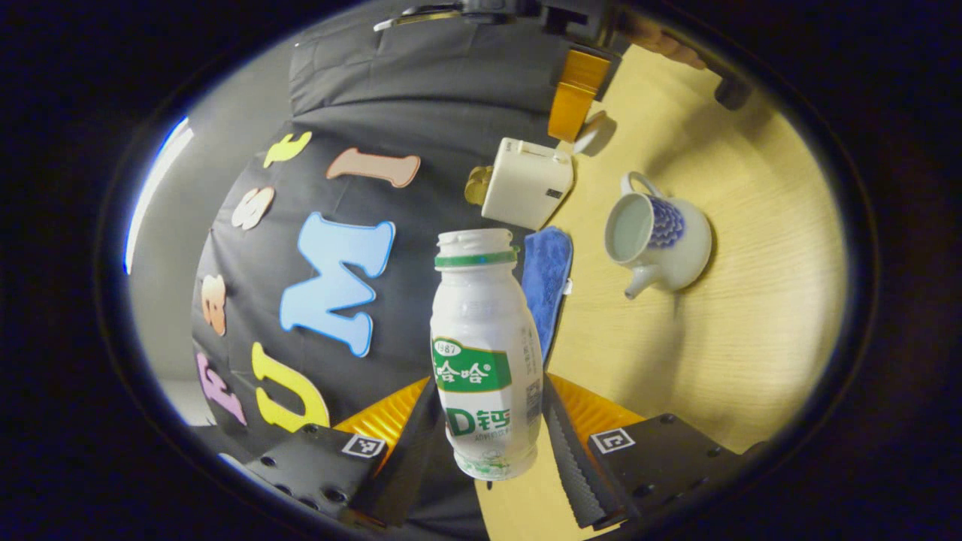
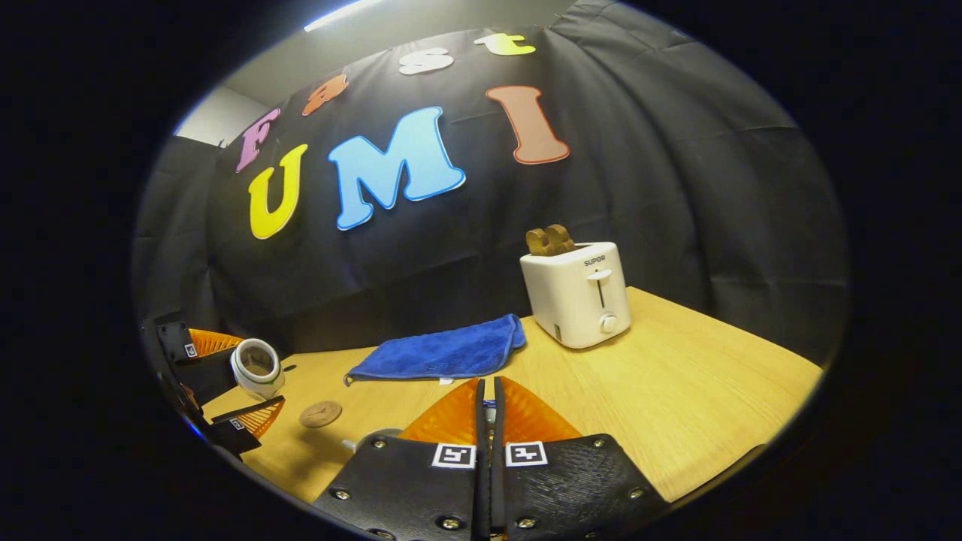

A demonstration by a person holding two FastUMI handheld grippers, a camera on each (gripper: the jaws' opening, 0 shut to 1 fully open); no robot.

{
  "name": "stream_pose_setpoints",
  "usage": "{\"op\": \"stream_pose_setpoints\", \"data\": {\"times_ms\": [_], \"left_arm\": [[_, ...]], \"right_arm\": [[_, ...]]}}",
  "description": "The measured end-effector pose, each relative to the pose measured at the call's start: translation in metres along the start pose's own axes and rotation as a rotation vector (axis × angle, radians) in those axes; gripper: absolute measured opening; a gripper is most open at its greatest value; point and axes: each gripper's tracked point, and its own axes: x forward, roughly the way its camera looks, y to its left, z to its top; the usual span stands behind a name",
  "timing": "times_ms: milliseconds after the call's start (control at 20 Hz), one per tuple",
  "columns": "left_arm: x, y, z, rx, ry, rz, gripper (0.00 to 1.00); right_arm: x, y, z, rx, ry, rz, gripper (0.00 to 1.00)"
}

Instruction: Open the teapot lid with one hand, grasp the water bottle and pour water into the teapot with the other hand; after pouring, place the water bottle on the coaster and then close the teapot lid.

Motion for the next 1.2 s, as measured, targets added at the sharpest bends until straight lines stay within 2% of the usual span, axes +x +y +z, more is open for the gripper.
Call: {"op": "stream_pose_setpoints", "data": {"times_ms": [50, 250, 550, 700, 900, 950, 1050, 1100, 1200], "left_arm": [[-0.005, 0.002, -0.007, -0.053, 0.006, 0.004, 0.77], [-0.025, 0.006, -0.033, -0.266, 0.047, 0.013, 0.91], [-0.042, 0.009, -0.067, -0.497, 0.098, 0.055, 0.91], [-0.051, 0.013, -0.077, -0.597, 0.108, 0.076, 0.90], [-0.057, 0.013, -0.088, -0.683, 0.117, 0.090, 0.90], [-0.060, 0.014, -0.091, -0.699, 0.119, 0.097, 0.84], [-0.063, 0.013, -0.095, -0.732, 0.123, 0.094, 0.87], [-0.063, 0.013, -0.097, -0.745, 0.125, 0.096, 0.84], [-0.067, 0.015, -0.102, -0.768, 0.122, 0.103, 0.84]], "right_arm": [[0.000, 0.007, 0.000, -0.004, -0.003, 0.023, 0.00], [-0.002, 0.037, -0.001, -0.040, -0.014, 0.102, 0.00], [-0.002, 0.077, -0.013, -0.141, -0.002, 0.203, 0.00], [0.001, 0.086, -0.019, -0.192, 0.001, 0.216, 0.00], [0.007, 0.092, -0.027, -0.210, 0.023, 0.228, 0.00], [0.008, 0.091, -0.027, -0.219, 0.025, 0.223, 0.00], [0.010, 0.090, -0.031, -0.225, 0.034, 0.219, 0.00], [0.011, 0.090, -0.034, -0.227, 0.040, 0.217, 0.00], [0.012, 0.087, -0.037, -0.232, 0.051, 0.209, 0.00]]}}
